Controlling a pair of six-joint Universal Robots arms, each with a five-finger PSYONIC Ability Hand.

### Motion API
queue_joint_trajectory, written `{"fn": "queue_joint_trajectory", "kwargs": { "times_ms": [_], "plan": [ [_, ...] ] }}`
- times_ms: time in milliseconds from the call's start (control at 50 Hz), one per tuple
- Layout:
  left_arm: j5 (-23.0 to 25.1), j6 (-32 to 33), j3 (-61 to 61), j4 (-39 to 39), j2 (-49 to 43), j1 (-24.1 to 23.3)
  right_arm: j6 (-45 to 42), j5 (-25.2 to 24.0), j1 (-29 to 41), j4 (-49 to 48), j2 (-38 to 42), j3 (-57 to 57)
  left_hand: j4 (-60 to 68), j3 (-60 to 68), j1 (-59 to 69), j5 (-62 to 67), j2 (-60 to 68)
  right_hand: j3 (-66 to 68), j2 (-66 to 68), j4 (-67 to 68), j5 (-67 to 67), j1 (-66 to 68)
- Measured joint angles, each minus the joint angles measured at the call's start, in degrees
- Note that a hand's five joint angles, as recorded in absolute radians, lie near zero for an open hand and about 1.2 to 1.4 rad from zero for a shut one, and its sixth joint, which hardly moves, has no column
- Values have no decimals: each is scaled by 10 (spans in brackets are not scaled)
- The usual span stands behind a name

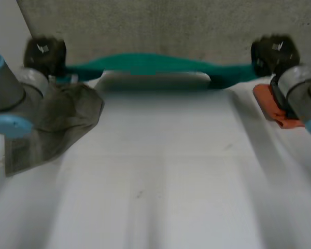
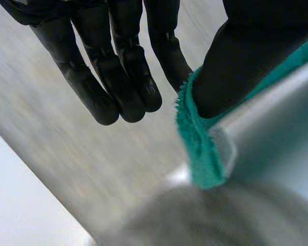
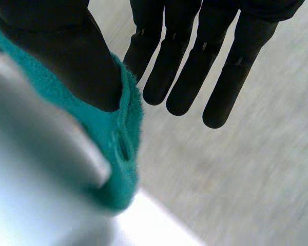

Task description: Fold the laundry.

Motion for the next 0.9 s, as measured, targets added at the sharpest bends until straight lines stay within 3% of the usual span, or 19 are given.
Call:
{"fn": "queue_joint_trajectory", "kwargs": {
  "times_ms": [120,260,420,480,660,820,900],
  "plan": [
    [31,105,-130,-63,21,-2,-99,-1,-21,105,-20,108,0,0,0,0,0,0,0,0,0,0],
    [43,230,-270,-207,105,0,-254,10,-66,293,-120,218,0,0,0,0,0,0,0,0,0,0],
    [39,275,-343,-463,198,5,-462,15,-124,482,-205,295,0,0,0,0,0,0,0,0,0,0],
    [45,274,-326,-501,213,4,-494,19,-130,506,-210,293,0,0,0,0,0,0,0,0,0,0],
    [50,227,-174,-456,180,-32,-406,20,-99,426,-157,212,0,0,0,0,0,0,0,0,0,0],
    [19,180,20,-352,33,-74,-298,23,-54,247,-65,121,0,0,0,0,0,0,0,0,4,0],
    [-28,174,143,-335,-66,-85,-276,35,-31,140,-5,71,0,0,0,0,0,0,0,0,4,0]
  ]
}}
